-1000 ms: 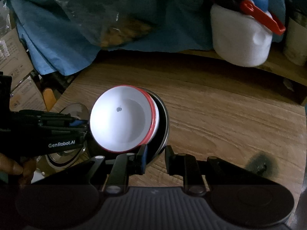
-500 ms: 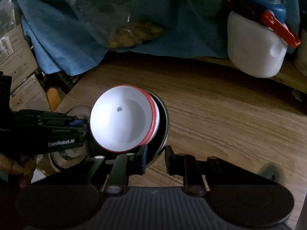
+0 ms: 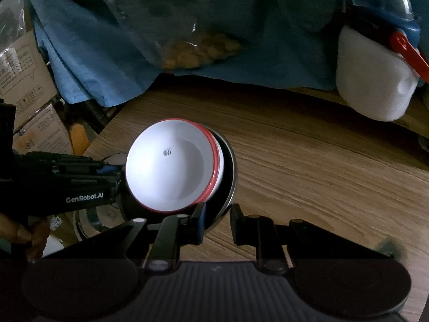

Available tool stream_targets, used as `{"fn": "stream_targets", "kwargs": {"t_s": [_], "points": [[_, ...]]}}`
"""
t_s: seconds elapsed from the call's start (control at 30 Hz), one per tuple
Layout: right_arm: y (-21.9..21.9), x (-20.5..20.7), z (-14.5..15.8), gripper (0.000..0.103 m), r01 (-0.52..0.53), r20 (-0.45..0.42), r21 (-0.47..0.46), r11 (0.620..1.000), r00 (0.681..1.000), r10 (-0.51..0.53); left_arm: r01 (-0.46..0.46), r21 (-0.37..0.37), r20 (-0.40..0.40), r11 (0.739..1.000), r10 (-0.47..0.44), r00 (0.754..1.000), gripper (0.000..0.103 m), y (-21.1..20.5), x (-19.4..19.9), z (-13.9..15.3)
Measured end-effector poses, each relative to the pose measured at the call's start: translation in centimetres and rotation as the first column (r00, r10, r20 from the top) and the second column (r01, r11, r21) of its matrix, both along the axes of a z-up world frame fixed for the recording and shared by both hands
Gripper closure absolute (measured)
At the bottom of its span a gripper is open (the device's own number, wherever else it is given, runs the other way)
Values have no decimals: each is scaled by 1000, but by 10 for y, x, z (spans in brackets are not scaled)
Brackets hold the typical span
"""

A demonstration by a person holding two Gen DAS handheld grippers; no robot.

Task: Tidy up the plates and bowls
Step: 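Lift and carry the nested bowl stack toward the steel plates with both tools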

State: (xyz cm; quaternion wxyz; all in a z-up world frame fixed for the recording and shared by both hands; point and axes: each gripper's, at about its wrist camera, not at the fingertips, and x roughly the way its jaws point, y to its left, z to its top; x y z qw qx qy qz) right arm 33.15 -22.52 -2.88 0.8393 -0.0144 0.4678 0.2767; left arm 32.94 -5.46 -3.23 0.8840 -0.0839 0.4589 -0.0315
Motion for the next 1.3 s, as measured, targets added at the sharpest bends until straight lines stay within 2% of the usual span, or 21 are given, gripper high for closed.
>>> {"fn": "stream_targets", "kwargs": {"t_s": [1.3], "points": [[78, -3, -4, 81, -130, 13, -23, 991, 991, 130, -129, -7, 12, 992, 130, 992, 90, 70, -29, 4]]}}
